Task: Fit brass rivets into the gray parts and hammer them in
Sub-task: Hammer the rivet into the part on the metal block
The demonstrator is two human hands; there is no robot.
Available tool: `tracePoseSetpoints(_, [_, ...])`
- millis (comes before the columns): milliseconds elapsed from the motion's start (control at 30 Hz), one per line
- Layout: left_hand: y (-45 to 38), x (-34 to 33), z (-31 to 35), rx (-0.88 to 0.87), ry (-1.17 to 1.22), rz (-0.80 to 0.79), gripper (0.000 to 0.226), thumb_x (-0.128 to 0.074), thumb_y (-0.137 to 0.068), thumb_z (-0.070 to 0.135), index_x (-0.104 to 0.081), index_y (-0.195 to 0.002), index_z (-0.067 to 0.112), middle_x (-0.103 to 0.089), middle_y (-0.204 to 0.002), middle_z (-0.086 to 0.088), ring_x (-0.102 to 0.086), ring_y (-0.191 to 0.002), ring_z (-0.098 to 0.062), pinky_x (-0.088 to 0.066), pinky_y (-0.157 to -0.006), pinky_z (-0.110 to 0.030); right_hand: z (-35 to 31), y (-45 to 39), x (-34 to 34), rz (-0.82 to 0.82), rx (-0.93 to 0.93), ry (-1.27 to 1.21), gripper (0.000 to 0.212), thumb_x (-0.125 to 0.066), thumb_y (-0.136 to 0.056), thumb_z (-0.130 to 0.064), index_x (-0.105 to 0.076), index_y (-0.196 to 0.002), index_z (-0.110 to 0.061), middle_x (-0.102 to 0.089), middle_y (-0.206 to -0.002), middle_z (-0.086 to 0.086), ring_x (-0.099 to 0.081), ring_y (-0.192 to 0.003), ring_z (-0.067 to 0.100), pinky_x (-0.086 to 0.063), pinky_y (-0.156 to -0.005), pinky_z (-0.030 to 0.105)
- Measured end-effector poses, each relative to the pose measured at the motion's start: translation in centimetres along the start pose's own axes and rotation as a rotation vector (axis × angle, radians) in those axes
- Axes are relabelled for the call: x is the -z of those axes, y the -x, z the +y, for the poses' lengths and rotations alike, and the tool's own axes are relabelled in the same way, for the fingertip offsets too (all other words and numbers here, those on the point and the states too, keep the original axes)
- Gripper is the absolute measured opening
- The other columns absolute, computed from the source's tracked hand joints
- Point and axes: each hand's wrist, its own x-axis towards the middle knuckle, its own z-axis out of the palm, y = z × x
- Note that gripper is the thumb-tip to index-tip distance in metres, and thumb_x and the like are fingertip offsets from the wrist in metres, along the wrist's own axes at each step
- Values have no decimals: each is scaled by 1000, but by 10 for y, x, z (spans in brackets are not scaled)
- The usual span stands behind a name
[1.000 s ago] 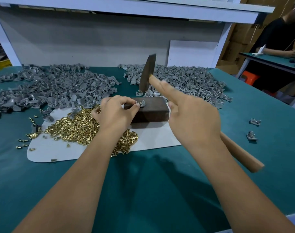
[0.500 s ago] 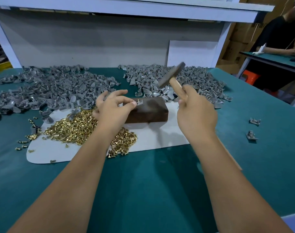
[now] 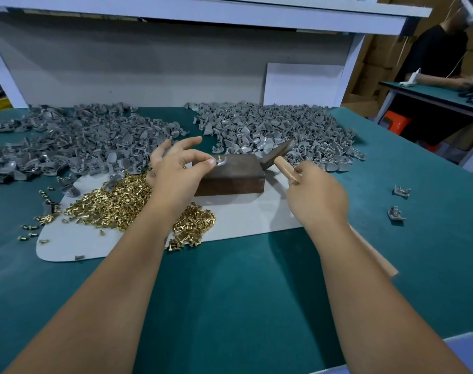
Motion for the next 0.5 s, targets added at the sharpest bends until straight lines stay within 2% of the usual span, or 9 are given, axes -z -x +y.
tracePoseSetpoints(100, [1, 0, 1, -6, 11, -7, 17, -70, -88, 32, -71, -72, 36, -50, -131, 34, -14, -143, -5, -5, -115, -48, -2, 0, 0, 16, 42, 90, 22, -48, -89, -20, -64, -105, -19, -63, -94, 9, -49, -82, 32, -38, -66, 31])
tracePoseSetpoints(167, [1, 1, 2, -13, 0, -8, 15, -70, -88, 33, -71, -73, 37, -50, -128, 35, -15, -144, -7, -5, -116, -49, -4, 1, 0, 147, 135, 130, 23, -50, -92, -25, -68, -106, -18, -59, -104, 11, -47, -98, 32, -38, -76, 35])
tracePoseSetpoints(233, [2, 1, 3, -44, -25, -10, 12, -69, -88, 35, -71, -77, 38, -49, -126, 37, -15, -144, -8, -6, -118, -51, -13, 4, 0, 295, 260, -37, 24, -52, -93, -28, -68, -108, -17, -59, -105, 8, -46, -101, 28, -37, -83, 36])
tracePoseSetpoints(267, [2, 1, 5, -69, -35, -15, 11, -70, -88, 36, -70, -78, 40, -50, -125, 37, -16, -144, -9, -7, -119, -52, -19, 8, -1, 283, 314, -199, 25, -53, -93, -29, -67, -111, -18, -62, -103, 4, -50, -99, 24, -39, -82, 35])
tracePoseSetpoints(300, [3, 0, 6, -96, -39, -23, 11, -70, -87, 37, -69, -78, 42, -50, -125, 37, -15, -144, -9, -7, -118, -52, -27, 12, -2, 199, 351, -381, 27, -54, -93, -31, -65, -117, -21, -64, -100, -1, -54, -97, 20, -42, -81, 33])
tracePoseSetpoints(367, [4, -1, 9, -142, -45, -46, 13, -72, -85, 38, -67, -77, 46, -49, -125, 38, -15, -145, -10, -7, -118, -53, -41, 21, -6, -48, 360, -677, 32, -55, -93, -34, -59, -124, -30, -65, -101, -11, -58, -96, 9, -46, -81, 29])
tracePoseSetpoints(433, [4, -2, 11, -173, -53, -67, 14, -72, -84, 38, -66, -78, 49, -49, -125, 38, -16, -144, -10, -8, -118, -54, -50, 22, -12, -157, 378, -779, 26, -57, -93, -29, -61, -119, -30, -65, -98, -16, -57, -92, -4, -45, -79, 20])
tracePoseSetpoints(500, [4, -2, 11, -193, -42, -54, 15, -72, -85, 36, -65, -81, 49, -51, -124, 38, -18, -142, -9, -12, -118, -54, -56, 18, -13, -118, 424, -770, 17, -59, -92, -21, -66, -106, -26, -61, -81, -20, -53, -77, -10, -39, -67, 10])
